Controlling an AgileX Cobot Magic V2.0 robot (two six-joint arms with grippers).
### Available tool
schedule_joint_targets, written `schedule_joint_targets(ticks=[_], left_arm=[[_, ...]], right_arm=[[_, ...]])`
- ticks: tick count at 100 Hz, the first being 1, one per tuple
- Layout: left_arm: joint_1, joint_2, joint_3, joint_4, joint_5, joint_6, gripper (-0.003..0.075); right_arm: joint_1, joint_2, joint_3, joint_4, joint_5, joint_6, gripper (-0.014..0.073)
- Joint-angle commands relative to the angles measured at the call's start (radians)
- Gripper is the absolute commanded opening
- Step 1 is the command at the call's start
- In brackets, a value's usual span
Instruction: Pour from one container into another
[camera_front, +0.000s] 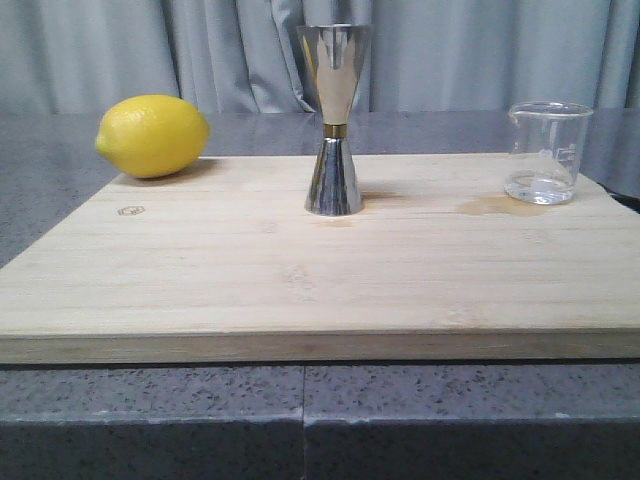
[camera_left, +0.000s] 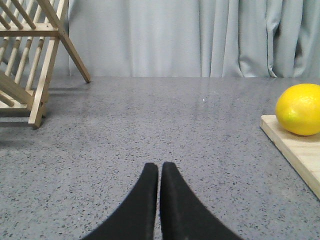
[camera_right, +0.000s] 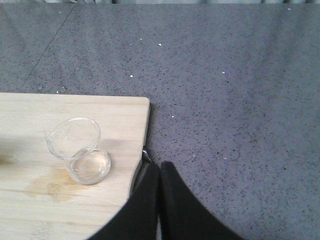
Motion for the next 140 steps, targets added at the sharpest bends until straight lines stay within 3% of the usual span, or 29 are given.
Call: schedule_joint_targets(ticks=[1,30,69,140], left_arm=[[0.004,-0.02,0.029,-0.009,-0.081,-0.008,-0.0019],[0.004,-0.02,0.029,-0.009,-0.081,-0.008,-0.0019],[0.004,-0.02,0.029,-0.009,-0.081,-0.008,-0.0019],[0.004,-0.02,0.029,-0.009,-0.081,-0.008,-0.0019]], right_arm=[[0.002,-0.022,-0.015,-0.004,-0.086,-0.008,-0.0058],[-0.15,-0.356,0.309,-0.059,-0.35,-0.008,-0.0058],[-0.175,-0.732,0.672,-0.028,-0.473,-0.007,-0.0058],[-0.177,-0.754,0.691,-0.028,-0.448,-0.007,-0.0058]])
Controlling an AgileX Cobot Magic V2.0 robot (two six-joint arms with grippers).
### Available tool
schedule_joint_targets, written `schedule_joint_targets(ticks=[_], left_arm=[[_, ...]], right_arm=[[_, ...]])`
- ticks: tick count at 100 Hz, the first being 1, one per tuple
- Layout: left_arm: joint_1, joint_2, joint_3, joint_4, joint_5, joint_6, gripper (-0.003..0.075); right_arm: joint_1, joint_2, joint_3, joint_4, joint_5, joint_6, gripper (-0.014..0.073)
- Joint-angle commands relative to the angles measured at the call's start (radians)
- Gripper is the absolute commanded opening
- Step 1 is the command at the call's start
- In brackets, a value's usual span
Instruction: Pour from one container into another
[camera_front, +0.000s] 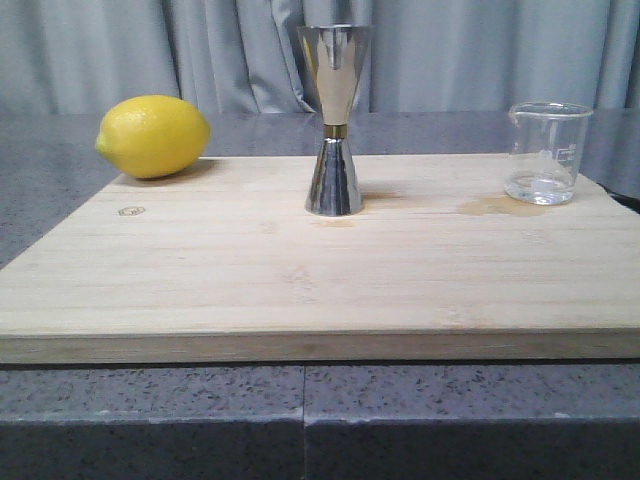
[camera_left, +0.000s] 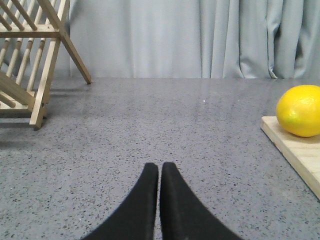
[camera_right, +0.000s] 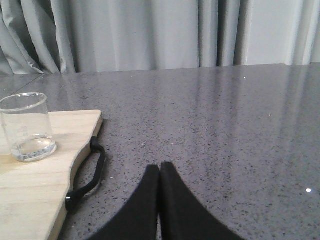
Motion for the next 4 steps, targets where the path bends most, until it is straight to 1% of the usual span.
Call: schedule_joint_targets(ticks=[1,4], left_arm=[[0.004,-0.02,0.029,-0.009,-0.079,-0.008,-0.0019],[0.004,-0.02,0.029,-0.009,-0.079,-0.008,-0.0019]], right_arm=[[-0.004,-0.018,0.008,-0.004,-0.072,-0.007,-0.0058],[-0.004,-0.018,0.008,-0.004,-0.072,-0.007,-0.0058]])
